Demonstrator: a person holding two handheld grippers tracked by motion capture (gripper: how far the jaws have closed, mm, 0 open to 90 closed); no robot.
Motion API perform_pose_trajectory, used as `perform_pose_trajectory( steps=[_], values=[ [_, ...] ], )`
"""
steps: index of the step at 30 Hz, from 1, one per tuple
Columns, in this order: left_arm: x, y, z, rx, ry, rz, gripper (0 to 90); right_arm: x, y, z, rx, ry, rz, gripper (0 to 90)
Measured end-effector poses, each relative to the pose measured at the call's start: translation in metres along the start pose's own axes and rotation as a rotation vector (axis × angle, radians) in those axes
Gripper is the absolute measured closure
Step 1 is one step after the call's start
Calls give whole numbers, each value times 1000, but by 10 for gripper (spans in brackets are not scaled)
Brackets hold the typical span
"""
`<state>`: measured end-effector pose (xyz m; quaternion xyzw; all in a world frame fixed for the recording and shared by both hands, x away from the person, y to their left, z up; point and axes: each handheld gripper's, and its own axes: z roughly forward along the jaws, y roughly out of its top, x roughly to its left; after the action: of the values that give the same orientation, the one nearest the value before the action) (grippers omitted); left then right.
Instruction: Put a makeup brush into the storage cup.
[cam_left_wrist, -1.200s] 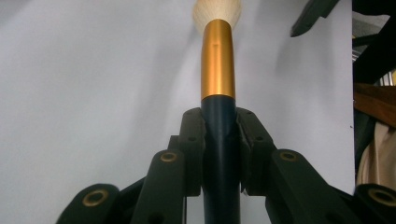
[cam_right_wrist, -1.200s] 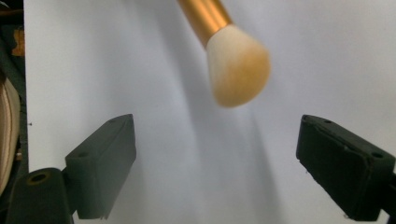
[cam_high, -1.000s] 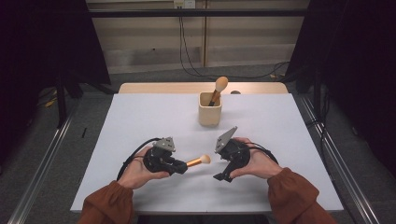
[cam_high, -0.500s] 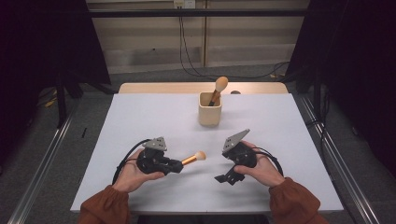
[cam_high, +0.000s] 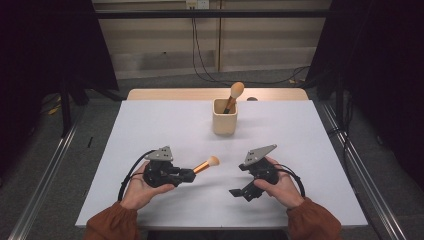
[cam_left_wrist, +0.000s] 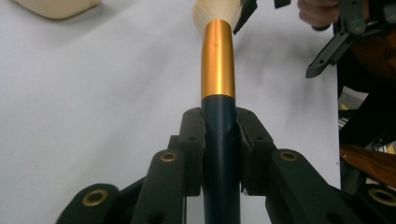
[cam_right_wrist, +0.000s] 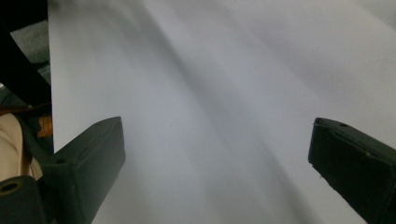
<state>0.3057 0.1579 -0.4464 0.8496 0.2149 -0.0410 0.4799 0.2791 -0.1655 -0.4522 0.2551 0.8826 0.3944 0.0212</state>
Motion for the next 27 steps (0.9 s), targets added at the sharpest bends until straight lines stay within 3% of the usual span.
perform_pose_trajectory(
  steps=[4, 13, 25, 27],
  values=[
    [1, -2, 1, -27, -24, -23, 745, 2, -2, 0, -32, 20, 12, 34],
    [-3, -3, 2, -103, -29, -6, 745, 5, -2, 0, -150, 60, 36, 32],
    [-8, 1, -2, -213, -35, 7, 744, 12, -1, -2, -315, 20, 26, 28],
    [-8, 2, -2, -233, -38, 3, 745, 12, 0, -3, -340, 35, 44, 28]
  ],
)
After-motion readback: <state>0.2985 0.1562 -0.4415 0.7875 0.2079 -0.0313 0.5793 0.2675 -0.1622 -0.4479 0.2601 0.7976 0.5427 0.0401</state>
